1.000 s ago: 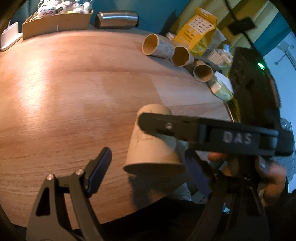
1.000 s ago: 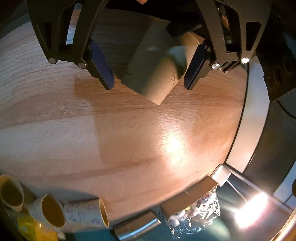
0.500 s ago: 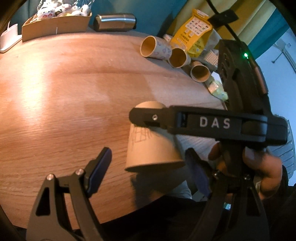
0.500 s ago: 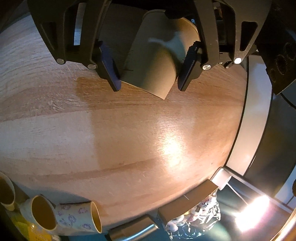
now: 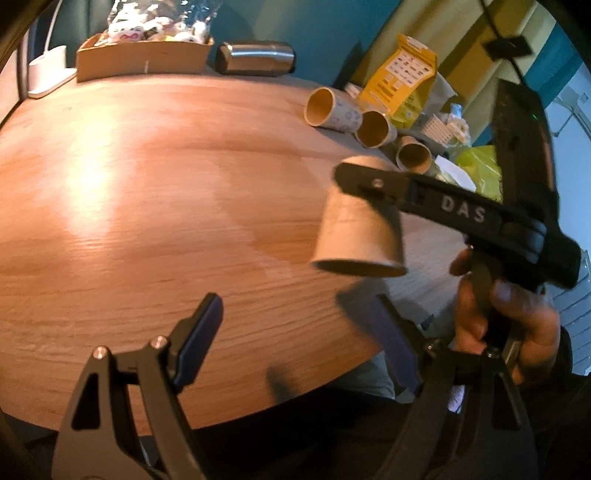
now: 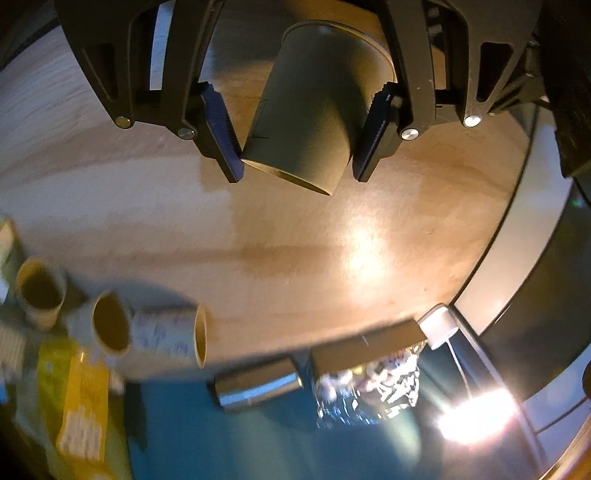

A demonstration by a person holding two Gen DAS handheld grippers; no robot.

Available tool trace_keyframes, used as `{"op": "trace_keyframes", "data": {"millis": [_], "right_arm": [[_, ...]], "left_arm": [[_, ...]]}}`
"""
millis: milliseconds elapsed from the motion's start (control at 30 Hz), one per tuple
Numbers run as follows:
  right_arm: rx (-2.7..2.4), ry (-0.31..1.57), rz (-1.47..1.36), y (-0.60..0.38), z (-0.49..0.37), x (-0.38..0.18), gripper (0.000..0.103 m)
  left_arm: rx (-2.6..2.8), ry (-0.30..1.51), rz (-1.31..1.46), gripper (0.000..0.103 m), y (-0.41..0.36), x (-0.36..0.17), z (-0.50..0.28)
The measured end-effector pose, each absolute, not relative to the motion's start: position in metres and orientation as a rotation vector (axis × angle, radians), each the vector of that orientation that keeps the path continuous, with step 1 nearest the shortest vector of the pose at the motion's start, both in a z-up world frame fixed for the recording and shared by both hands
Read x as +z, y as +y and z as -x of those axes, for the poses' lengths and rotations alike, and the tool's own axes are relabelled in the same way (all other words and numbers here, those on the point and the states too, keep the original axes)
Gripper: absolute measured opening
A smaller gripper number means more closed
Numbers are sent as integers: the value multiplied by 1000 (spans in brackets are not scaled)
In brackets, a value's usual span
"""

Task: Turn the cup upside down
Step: 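Rotate the held cup upright and lower it onto the table with the right gripper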

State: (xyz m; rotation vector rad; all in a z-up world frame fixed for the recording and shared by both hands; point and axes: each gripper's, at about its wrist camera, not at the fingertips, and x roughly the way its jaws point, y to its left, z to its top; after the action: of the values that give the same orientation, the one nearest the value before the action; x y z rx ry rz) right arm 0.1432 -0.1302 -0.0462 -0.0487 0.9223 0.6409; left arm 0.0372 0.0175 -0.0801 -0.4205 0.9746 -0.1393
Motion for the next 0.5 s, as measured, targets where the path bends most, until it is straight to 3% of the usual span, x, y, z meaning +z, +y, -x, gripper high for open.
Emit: {"op": "trace_keyframes", "data": {"millis": [267,500], "right_arm": [[549,637,161,-146,-105,-41,65],[570,500,199,-148,-87,-55,65]], "left_arm": [[-72,960,435,83,39,-89,-30],[-51,923,450,83,47,-92,-21]]}}
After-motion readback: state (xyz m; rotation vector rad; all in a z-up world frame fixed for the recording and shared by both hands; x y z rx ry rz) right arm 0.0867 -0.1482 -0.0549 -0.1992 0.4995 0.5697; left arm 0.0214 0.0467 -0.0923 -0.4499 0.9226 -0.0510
